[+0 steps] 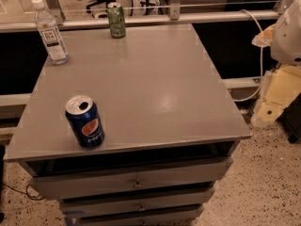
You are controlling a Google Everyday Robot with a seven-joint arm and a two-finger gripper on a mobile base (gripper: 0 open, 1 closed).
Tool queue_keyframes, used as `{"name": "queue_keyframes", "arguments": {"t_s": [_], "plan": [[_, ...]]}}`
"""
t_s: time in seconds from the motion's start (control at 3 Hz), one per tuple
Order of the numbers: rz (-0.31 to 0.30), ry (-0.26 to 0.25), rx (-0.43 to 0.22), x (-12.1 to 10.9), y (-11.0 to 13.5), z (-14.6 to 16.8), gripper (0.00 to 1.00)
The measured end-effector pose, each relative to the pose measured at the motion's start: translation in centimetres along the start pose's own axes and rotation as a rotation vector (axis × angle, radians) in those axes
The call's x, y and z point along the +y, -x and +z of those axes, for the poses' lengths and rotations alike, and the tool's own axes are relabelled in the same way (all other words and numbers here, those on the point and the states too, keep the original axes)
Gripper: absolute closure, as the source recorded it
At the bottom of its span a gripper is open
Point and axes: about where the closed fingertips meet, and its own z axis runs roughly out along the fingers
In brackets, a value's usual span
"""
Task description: Move pepsi can near blue plastic bottle
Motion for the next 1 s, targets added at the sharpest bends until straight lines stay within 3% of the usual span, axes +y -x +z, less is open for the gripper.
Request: {"name": "queue_keyframes", "arguments": {"t_s": [0.33,0.67,1.0], "plan": [[0.018,0.041,-0.130,-0.4,3.7,2.6,0.00],[0.043,0.107,-0.328,-0.6,9.3,4.7,0.00],[0.038,0.178,-0.526,0.8,15.1,6.1,0.00]]}}
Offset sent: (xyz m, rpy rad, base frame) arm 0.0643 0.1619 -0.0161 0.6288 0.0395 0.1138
